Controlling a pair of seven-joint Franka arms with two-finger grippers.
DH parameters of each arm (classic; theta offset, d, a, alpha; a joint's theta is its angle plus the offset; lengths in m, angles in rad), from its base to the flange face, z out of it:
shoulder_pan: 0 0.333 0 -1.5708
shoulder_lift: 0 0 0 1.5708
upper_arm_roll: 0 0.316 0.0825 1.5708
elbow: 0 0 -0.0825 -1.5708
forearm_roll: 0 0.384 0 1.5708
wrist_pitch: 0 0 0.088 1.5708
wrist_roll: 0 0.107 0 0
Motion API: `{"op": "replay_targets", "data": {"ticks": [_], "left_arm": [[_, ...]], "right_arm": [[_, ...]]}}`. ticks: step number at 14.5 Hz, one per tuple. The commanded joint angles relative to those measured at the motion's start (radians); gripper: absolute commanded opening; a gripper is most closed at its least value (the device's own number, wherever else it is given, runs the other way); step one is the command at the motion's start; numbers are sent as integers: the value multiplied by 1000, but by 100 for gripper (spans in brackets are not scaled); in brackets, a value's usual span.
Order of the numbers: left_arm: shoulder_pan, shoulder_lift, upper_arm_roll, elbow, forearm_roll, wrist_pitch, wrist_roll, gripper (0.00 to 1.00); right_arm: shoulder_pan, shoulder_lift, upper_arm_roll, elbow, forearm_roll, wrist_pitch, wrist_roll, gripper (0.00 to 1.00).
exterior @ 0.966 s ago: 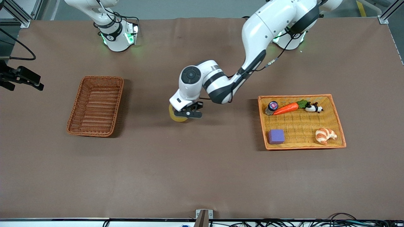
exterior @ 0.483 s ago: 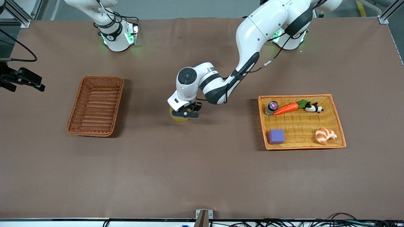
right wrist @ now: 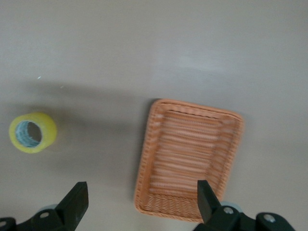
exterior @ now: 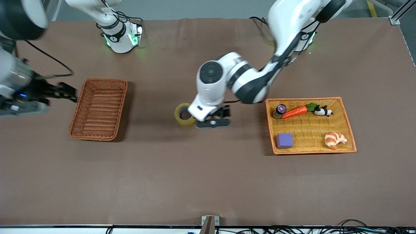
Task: Move tape to another basket
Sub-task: 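Set the tape down while the right gripper reaches toward it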
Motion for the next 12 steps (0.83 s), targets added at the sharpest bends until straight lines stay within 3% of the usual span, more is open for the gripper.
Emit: {"op": "replay_targets", "data": {"ticks": [1, 4, 8, 12], "left_arm": [[130, -174, -3, -182, -2, -11, 106, 100], [245, -279, -3, -254, -32, -11, 255, 100], [360, -383, -2, -296, -85, -14, 433, 100], [471, -483, -2, -348, -141, -14, 600, 100]], "right_arm": [[110, 49, -4, -81, 19, 130, 157, 100], [245, 100, -1, -239, 17, 388, 337, 100], [330, 251, 56, -249, 7, 543, 463, 100], [399, 341, 58, -279, -13, 626, 475, 100]]}}
